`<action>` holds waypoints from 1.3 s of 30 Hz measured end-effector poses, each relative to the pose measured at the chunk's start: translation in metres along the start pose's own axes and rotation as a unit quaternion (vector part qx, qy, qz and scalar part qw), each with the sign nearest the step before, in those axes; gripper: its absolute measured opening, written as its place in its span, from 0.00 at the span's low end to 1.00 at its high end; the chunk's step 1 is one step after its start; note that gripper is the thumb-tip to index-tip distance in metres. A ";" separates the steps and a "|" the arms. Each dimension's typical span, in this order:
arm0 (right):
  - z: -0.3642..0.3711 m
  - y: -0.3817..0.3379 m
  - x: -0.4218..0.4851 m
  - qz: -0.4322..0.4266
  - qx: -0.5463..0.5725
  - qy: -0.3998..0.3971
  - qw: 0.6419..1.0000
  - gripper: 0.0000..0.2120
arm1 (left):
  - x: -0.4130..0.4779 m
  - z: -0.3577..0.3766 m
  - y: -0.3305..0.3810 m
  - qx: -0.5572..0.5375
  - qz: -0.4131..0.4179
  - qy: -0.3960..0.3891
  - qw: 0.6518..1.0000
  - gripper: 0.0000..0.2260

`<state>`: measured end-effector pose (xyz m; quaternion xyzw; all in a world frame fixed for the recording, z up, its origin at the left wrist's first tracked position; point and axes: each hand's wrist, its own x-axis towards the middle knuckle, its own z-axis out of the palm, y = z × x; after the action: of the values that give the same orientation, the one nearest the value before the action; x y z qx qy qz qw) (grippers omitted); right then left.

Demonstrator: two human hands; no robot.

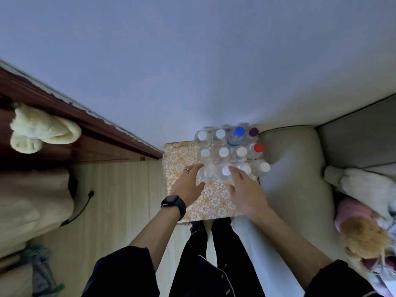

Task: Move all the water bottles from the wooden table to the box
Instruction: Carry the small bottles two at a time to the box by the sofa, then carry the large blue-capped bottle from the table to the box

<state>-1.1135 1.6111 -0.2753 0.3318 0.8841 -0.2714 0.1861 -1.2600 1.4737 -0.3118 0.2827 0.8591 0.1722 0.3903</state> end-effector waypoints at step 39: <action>0.053 -0.344 -0.272 -0.733 -0.098 -0.150 0.657 0.19 | -0.578 0.047 -0.057 -0.146 -0.556 0.548 0.608 0.20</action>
<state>-1.1484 1.2296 -0.0554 -0.4889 0.8223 -0.2776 0.0881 -0.9339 1.0742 -0.0400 -0.4568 0.8681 0.1686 -0.0962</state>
